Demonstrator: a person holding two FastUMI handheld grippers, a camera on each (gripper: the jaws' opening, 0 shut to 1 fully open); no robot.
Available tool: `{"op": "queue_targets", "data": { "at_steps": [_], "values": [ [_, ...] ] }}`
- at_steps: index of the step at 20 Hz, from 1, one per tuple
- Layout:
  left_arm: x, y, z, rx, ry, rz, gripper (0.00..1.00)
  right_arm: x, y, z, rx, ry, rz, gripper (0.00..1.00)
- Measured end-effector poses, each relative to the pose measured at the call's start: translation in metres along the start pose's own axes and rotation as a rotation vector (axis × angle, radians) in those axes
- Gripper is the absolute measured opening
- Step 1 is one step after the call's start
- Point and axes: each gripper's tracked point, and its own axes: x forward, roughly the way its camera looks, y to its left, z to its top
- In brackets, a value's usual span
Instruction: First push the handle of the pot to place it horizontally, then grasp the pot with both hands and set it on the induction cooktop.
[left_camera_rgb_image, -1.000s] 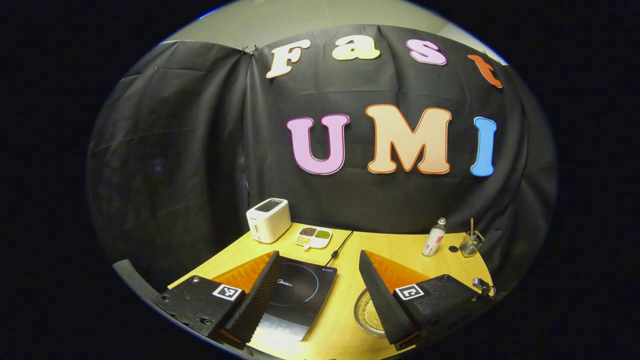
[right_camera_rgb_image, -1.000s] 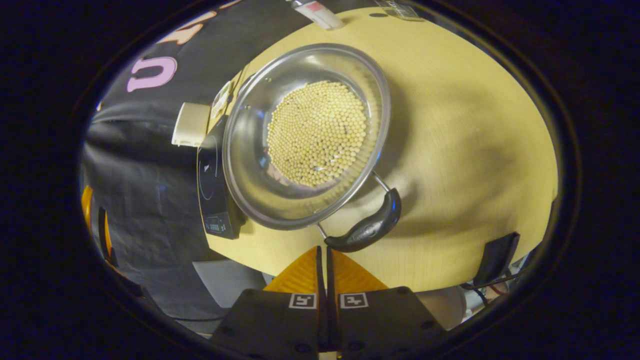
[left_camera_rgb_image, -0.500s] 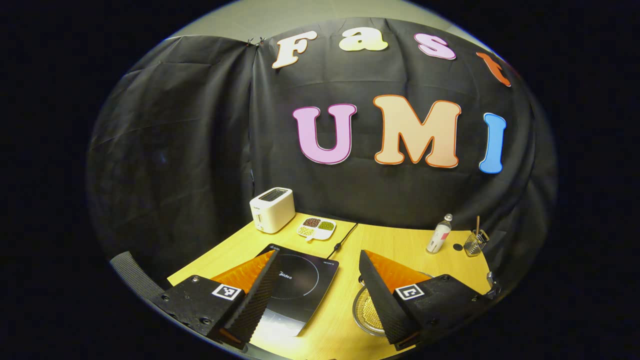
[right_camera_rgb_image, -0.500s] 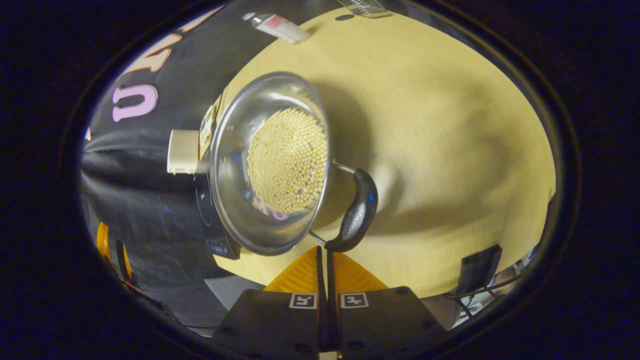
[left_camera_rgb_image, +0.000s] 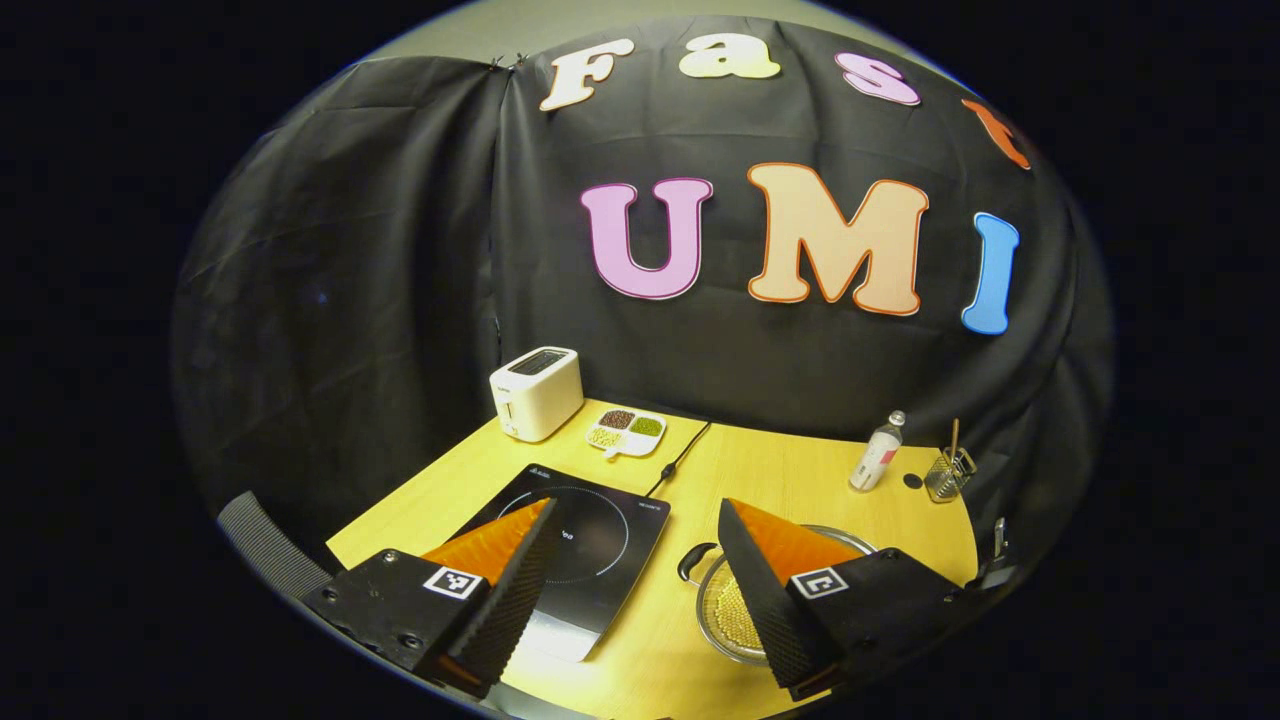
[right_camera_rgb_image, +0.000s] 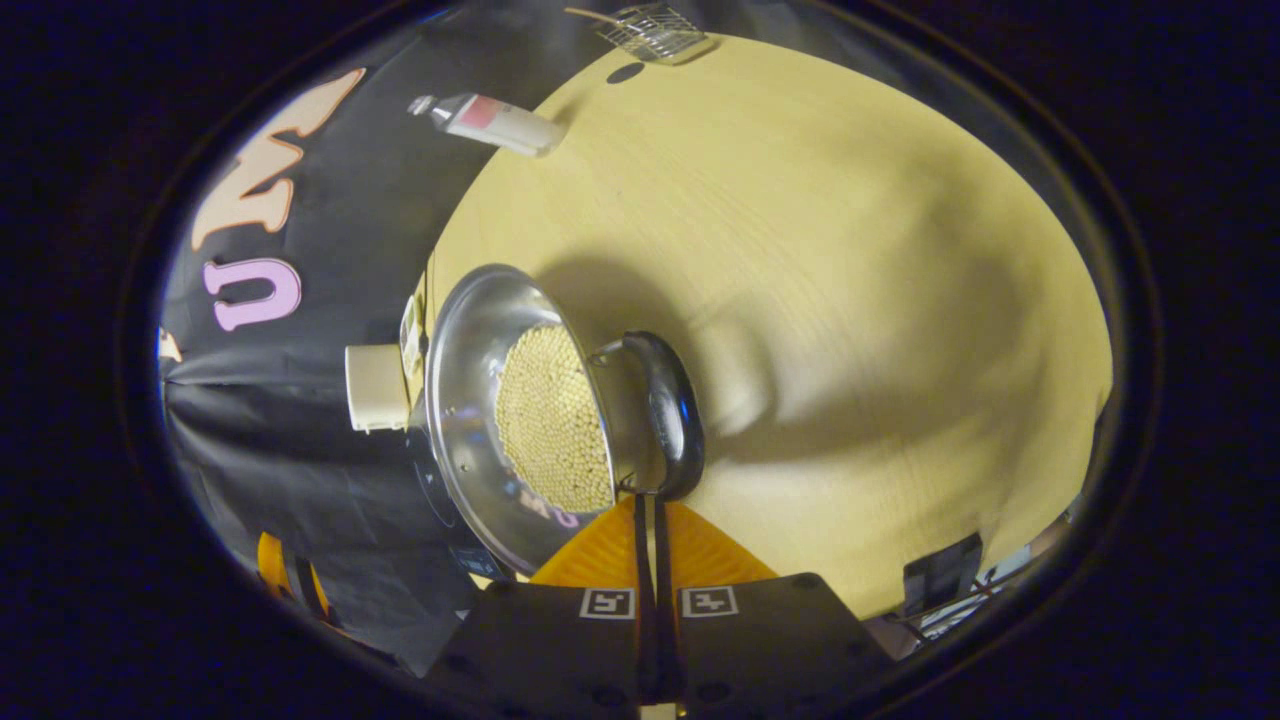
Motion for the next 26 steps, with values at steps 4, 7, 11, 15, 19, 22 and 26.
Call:
{"op": "queue_targets", "data": {
  "at_steps": [4, 7, 11, 15, 19, 22, 26],
  "values": [
    [0.003, 0.004, -0.007, -0.003, 0.019, 0.014, 0.96, 0.004, -0.001, 0.015, 0.015, -0.028, -0.012, 0.00],
    [0.006, 0.009, -0.015, -0.008, 0.040, 0.029, 0.96, 0.003, -0.002, 0.027, 0.011, -0.064, -0.025, 0.00],
    [0.011, 0.009, -0.027, -0.015, 0.071, 0.035, 0.96, 0.003, -0.003, 0.040, 0.015, -0.089, -0.021, 0.02],
    [0.018, 0.005, -0.035, -0.015, 0.093, 0.028, 0.97, 0.002, 0.001, 0.047, 0.013, -0.105, -0.009, 0.03],
    [0.026, 0.000, -0.043, -0.012, 0.111, 0.020, 0.97, -0.007, 0.006, 0.050, 0.004, -0.118, 0.003, 0.03],
    [0.032, -0.001, -0.049, -0.009, 0.124, 0.018, 0.97, -0.020, 0.002, 0.056, -0.022, -0.124, -0.012, 0.17],
    [0.042, -0.006, -0.060, -0.025, 0.133, -0.007, 0.97, -0.042, -0.001, 0.074, -0.080, -0.166, -0.076, 0.25]
  ]
}}
